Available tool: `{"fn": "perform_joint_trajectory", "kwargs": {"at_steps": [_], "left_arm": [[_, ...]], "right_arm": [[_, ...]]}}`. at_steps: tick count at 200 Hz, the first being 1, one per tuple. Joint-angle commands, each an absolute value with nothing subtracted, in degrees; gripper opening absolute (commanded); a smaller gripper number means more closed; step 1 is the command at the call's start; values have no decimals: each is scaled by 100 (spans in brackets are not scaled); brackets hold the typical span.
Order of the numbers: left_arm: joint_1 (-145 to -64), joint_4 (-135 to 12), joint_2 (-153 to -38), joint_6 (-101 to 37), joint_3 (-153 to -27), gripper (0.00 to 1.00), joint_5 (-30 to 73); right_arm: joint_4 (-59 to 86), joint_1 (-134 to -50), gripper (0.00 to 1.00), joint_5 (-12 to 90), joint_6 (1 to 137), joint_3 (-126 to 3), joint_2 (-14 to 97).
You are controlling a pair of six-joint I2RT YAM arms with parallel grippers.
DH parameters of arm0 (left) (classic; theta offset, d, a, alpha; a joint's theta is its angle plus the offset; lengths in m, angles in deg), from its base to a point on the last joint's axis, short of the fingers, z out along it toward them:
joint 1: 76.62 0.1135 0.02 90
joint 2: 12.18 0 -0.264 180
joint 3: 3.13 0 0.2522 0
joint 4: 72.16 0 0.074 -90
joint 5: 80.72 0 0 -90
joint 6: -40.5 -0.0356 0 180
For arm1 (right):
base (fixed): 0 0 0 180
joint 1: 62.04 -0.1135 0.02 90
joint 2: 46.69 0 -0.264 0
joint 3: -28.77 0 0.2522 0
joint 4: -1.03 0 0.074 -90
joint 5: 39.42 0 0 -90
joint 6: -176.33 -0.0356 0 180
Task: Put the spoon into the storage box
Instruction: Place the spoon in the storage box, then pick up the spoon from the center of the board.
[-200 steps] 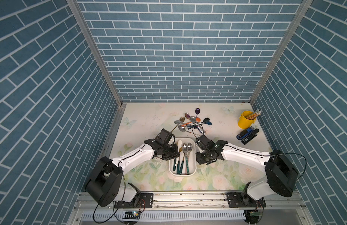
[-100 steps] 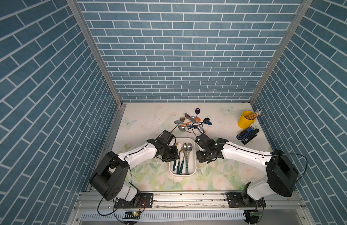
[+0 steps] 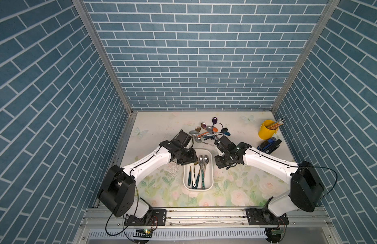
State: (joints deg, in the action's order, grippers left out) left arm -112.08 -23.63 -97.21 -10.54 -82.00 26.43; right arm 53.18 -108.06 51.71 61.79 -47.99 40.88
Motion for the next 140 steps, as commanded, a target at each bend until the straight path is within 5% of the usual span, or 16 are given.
{"fn": "perform_joint_trajectory", "kwargs": {"at_steps": [1,140], "left_arm": [[-11148,-1582,-9971,-2211,-9050,50,1557],[-10366,-2097,-12268,-4116,-10515,57,617]], "right_arm": [[5493,-10697,39,5153,6490,-5036,4278],[5138,-9637,40,5124,7767,-6229,5137]]}}
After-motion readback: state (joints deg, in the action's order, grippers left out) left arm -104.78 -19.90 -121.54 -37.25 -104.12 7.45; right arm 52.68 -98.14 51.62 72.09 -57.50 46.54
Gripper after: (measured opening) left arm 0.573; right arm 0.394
